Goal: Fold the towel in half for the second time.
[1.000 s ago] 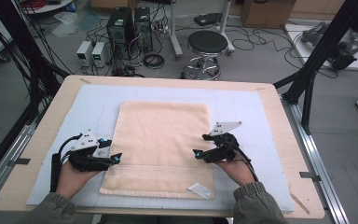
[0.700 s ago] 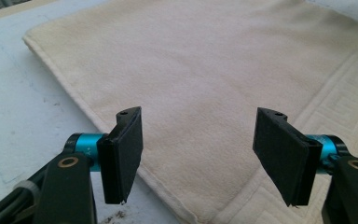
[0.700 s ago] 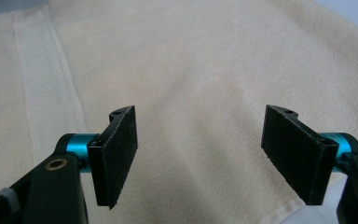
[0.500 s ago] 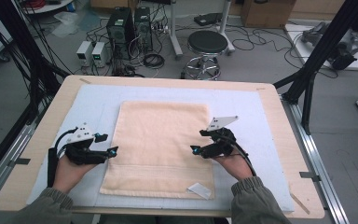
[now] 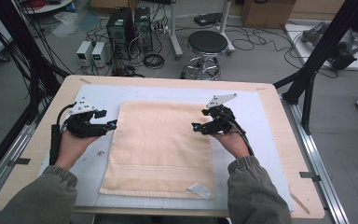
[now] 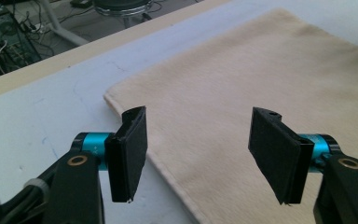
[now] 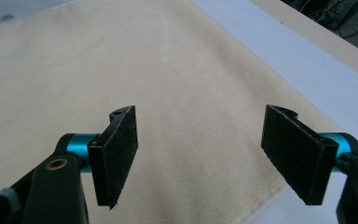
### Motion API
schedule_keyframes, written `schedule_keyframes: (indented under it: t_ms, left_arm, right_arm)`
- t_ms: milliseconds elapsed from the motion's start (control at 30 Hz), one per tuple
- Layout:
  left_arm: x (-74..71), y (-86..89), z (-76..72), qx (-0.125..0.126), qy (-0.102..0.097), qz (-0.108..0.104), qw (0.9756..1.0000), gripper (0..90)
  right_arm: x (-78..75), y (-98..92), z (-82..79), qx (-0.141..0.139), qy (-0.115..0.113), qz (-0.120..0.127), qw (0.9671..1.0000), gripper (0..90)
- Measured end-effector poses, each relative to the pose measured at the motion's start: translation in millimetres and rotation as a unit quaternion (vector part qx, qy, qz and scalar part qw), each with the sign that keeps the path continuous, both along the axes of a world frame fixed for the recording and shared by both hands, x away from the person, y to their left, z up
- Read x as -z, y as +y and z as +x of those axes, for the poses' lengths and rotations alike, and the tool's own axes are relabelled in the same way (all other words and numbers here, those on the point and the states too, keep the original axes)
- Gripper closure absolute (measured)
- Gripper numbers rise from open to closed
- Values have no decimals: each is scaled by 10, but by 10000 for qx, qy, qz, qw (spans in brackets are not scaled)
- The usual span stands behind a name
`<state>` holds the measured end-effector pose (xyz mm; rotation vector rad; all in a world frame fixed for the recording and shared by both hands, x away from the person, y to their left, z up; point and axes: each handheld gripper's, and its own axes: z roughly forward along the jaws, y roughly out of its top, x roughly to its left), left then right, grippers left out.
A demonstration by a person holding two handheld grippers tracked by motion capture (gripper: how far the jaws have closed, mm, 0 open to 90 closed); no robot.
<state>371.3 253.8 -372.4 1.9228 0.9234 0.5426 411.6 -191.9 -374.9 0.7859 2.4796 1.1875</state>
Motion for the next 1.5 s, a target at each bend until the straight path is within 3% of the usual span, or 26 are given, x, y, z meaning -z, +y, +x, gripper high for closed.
schedule_keyframes:
  t_ms: [167, 300, 567, 833, 933, 1133, 1300, 1367, 1500]
  left_arm:
    - [100, -2, 121, -261, 129, 74, 9995, 390]
    - [120, -3, 185, -434, 188, -118, 9988, 401]
    - [71, -119, 261, -381, 167, -29, 9991, 404]
    - [202, -130, 377, -454, 289, 19, 9986, 404]
    - [295, -111, 456, -565, 386, -31, 9976, 401]
    - [517, -170, 571, -624, 665, 233, 9956, 384]
    - [655, -179, 605, -778, 1018, 378, 9910, 381]
    - [686, -184, 600, -759, 1082, 350, 9906, 392]
    - [678, -203, 585, -826, 1120, 319, 9898, 440]
  right_arm:
    - [85, -58, 86, 157, 78, -64, 9998, 267]
    - [109, -85, 117, 242, 65, -22, 9997, 267]
    - [184, -99, 160, 391, 170, -39, 9991, 267]
    - [267, -152, 212, 600, 271, -172, 9977, 267]
    - [334, -193, 270, 780, 383, -104, 9962, 267]
    - [522, -174, 374, 883, 555, -303, 9941, 267]
    - [593, -197, 384, 1046, 685, -365, 9915, 270]
    - [624, -196, 387, 1015, 817, -346, 9909, 297]
    - [630, -169, 359, 1029, 823, -256, 9909, 415]
